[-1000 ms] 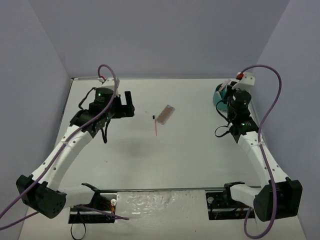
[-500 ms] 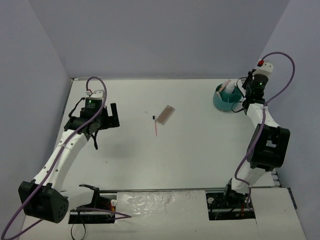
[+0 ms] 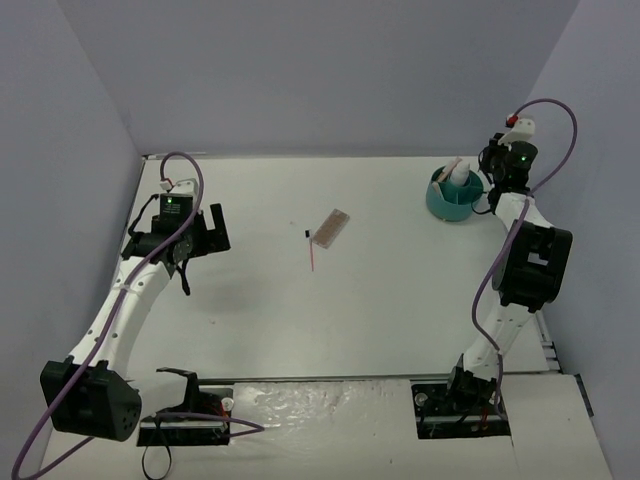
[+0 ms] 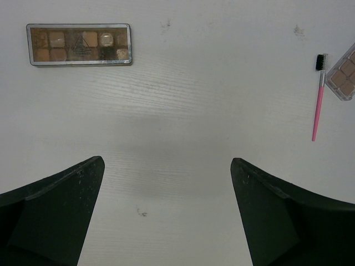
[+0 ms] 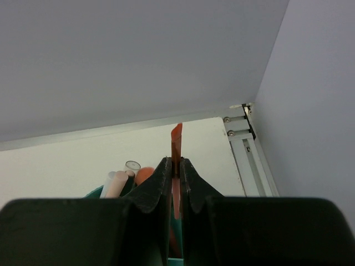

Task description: Organize the makeup

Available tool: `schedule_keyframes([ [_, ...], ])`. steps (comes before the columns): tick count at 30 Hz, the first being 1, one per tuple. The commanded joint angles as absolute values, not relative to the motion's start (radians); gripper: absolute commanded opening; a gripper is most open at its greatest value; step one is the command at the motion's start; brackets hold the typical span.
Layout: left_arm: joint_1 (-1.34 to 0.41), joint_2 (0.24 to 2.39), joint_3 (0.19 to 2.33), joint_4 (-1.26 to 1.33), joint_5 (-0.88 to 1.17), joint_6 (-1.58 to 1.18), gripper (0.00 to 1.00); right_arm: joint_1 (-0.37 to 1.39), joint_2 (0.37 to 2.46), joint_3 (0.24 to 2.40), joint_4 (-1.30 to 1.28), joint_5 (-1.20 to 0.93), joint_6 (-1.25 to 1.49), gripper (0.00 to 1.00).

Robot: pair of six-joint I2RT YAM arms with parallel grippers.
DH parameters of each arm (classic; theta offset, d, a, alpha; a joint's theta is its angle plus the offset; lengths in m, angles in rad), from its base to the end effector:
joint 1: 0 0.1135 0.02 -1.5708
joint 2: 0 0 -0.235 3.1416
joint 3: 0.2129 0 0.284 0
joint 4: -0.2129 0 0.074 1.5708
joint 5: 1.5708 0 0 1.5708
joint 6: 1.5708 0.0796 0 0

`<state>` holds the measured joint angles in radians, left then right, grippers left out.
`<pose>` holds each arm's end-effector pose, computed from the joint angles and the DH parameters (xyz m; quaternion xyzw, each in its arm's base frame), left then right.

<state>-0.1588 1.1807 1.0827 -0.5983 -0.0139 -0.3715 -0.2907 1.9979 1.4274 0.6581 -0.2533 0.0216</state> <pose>0.3266 -0.0512 0.2649 -0.0991 0.9005 -0.1049 0.4103 0.5172 -0.1339 0.2412 0.0122 0.6764 -0.0136 0.7363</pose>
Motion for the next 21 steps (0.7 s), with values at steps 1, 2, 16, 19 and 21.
schedule_keyframes([
  [1,-0.145,1.178,1.105,-0.550,0.000,-0.369,0.97,-0.285,1.997,1.467,0.741,-0.307,-0.029,0.00],
  [2,-0.144,1.178,1.104,-0.549,0.000,-0.370,0.97,-0.285,2.002,1.466,0.737,-0.305,-0.033,0.00],
  [16,-0.144,1.167,1.100,-0.546,0.000,-0.370,0.97,-0.285,2.048,1.457,0.712,-0.305,-0.035,0.05],
  [19,-0.144,1.163,1.098,-0.545,0.000,-0.369,0.97,-0.284,2.054,1.457,0.701,-0.308,-0.044,0.08],
  [21,-0.144,1.161,1.098,-0.546,0.000,-0.370,0.97,-0.284,2.043,1.456,0.697,-0.308,-0.047,0.13],
])
